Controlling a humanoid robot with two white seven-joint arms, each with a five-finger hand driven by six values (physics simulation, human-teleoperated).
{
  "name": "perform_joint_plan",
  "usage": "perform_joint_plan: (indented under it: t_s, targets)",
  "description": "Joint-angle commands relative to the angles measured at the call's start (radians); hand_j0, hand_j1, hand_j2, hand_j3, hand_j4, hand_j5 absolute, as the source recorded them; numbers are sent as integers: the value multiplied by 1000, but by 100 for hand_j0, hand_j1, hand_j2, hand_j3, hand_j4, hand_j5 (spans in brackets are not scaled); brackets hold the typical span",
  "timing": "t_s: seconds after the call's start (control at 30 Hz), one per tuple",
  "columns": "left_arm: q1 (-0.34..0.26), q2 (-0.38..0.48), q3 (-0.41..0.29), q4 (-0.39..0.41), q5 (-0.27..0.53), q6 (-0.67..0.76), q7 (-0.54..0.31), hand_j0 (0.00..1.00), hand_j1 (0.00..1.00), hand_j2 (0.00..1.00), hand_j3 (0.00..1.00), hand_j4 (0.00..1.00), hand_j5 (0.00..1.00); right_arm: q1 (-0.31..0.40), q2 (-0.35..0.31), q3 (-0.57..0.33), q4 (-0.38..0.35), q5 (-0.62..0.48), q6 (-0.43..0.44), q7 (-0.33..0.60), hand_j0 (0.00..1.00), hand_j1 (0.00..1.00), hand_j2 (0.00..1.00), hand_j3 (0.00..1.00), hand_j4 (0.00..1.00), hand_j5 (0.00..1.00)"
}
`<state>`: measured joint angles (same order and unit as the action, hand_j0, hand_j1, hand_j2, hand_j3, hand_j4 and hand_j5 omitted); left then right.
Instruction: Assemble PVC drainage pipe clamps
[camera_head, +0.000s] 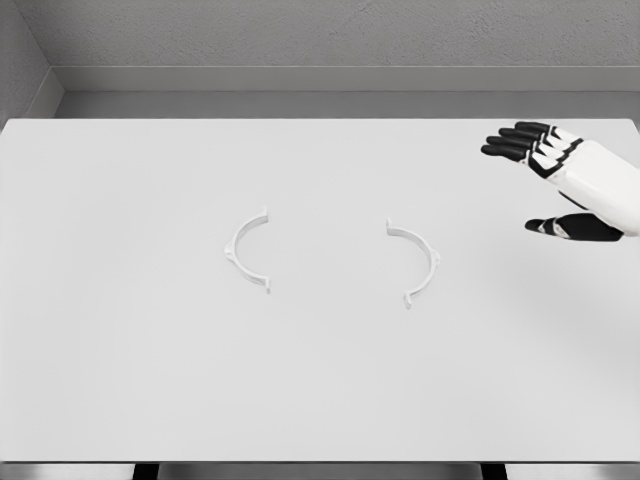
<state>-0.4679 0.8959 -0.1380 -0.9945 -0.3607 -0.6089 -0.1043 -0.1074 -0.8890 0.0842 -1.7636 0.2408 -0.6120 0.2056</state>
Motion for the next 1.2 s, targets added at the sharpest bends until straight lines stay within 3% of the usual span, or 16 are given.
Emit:
perform_joint_plan:
  t_s: [0.0,0.13,0.2,0.27,0.33,0.43,0.87,1.17]
  targets:
    - [0,-46,-44,-115,-30,-2,-23,100,100,100,100,100,100,0,1,6,-4,-8,1,-2,100,100,100,100,100,100]
    - [5,-87,-166,-147,-43,-2,-25,100,100,100,100,100,100,-2,1,6,-1,-8,1,0,100,100,100,100,100,100]
    - [11,-84,-169,-165,-43,-2,-29,100,100,100,100,100,100,-11,7,22,-1,9,1,1,100,100,100,100,100,100]
    - [12,-81,-170,-170,-43,-2,-54,100,100,100,100,100,100,-44,97,49,26,129,1,1,100,100,100,100,100,100]
    - [12,-78,-170,-170,-43,-2,-57,100,100,100,100,100,100,-38,134,49,42,163,1,1,100,100,100,100,100,100]
    - [11,-77,-169,-170,-41,-2,-57,100,100,100,100,100,100,-38,134,55,98,163,1,0,100,100,100,100,100,100]
    - [11,-98,-167,-185,-38,-2,-57,100,100,100,100,100,100,-41,148,186,101,207,1,0,100,100,100,100,100,100]
    - [14,-206,-206,-219,-64,-2,-91,100,100,100,100,100,100,-48,177,196,121,215,1,0,100,100,100,100,100,100]
